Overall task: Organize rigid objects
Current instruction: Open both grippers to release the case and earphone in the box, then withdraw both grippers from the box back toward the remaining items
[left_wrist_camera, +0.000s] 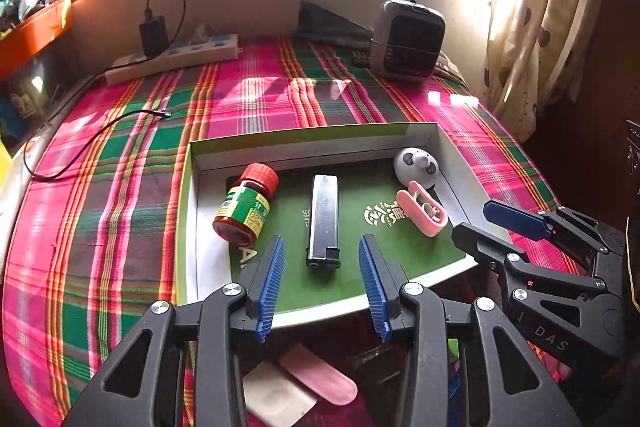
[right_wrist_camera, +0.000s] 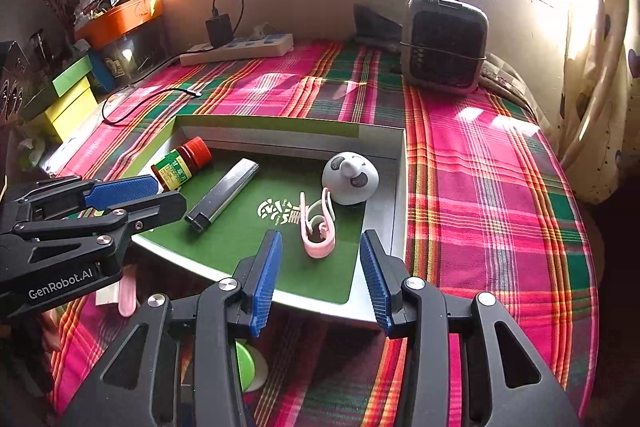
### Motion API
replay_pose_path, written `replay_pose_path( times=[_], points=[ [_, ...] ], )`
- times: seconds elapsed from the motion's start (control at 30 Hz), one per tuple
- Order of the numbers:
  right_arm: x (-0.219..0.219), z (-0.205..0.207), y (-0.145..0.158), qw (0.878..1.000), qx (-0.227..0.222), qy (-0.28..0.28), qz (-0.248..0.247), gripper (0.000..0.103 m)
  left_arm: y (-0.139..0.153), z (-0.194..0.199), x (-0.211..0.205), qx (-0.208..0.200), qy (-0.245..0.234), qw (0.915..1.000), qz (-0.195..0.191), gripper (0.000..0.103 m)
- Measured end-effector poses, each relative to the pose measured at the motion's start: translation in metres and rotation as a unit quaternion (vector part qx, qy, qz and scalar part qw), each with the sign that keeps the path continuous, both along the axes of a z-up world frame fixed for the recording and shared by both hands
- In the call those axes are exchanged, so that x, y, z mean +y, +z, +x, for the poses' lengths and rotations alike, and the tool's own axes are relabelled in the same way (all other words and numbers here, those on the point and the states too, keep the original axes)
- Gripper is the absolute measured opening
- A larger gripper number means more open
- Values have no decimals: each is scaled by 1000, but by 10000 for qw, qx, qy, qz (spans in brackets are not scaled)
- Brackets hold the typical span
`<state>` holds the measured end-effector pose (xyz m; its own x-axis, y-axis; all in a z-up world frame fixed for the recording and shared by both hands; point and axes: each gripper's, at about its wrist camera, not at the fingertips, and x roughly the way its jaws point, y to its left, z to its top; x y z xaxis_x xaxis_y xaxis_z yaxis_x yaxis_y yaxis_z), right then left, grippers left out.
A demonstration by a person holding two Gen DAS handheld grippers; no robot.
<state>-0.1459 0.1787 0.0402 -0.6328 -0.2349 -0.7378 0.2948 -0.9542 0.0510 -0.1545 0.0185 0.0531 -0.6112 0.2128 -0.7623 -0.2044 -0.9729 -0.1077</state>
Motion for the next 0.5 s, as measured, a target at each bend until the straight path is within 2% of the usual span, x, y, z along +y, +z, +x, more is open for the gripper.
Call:
replay_pose_path(
  times=[0.23, 0.5],
  points=[
    [-1, 31, 12, 9998, 180, -39, -111, 42, 9, 34, -18, 144, 168, 9997, 57, 41],
    [3, 65, 10, 9994, 245, -167, -187, 42, 10, 68, -44, 198, 400, 9988, 224, 41]
  ],
)
